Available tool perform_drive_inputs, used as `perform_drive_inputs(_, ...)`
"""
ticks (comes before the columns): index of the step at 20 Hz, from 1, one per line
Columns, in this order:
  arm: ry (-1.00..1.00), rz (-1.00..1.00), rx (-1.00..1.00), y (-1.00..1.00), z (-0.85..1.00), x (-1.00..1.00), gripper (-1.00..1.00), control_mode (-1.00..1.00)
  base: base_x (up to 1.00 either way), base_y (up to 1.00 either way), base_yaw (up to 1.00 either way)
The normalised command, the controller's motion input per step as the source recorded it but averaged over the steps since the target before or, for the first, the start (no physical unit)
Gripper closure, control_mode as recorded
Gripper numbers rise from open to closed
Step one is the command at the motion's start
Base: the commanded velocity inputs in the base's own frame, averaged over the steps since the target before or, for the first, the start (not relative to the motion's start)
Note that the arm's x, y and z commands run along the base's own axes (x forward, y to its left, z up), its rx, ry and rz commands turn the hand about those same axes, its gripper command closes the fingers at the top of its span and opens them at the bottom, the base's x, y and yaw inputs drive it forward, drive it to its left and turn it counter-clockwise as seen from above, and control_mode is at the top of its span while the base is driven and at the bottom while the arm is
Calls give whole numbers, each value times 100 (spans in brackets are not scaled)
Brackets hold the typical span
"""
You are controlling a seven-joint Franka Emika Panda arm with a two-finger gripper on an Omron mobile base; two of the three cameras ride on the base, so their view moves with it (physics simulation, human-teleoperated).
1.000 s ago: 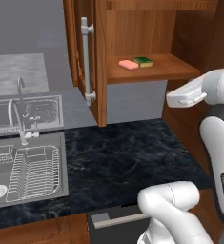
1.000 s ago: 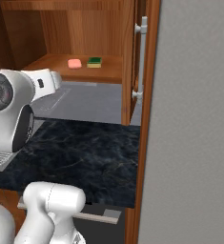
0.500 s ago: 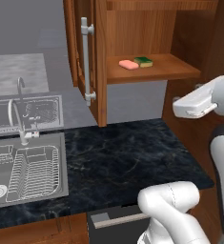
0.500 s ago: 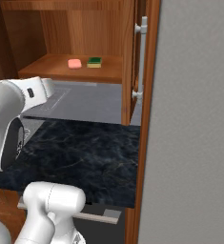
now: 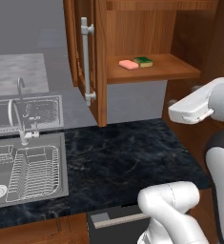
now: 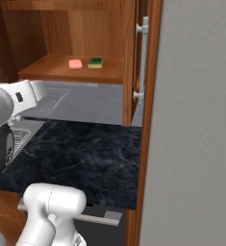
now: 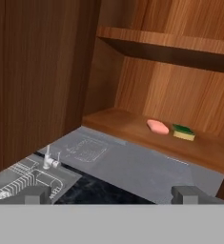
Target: Pick up the sponge and bar soap from the sink, and place them back in the cabinet, and close the cabinet doors.
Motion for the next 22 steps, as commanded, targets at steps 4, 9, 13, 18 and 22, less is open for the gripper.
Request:
perform_drive_inputs(4,-3,0,0,25,2,-21,-100,-100,0,0,0)
perform_drive_inputs(9,-6,0,0,17,1,-30,-100,-100,0,0,0)
perform_drive_inputs(13,-5,0,0,16,3,-26,-100,-100,0,0,0)
perform_drive_inputs(18,-2,0,2,20,4,-25,-100,-100,0,0,0)
perform_drive_inputs(22,-3,-1,2,27,2,-12,-100,-100,0,0,0)
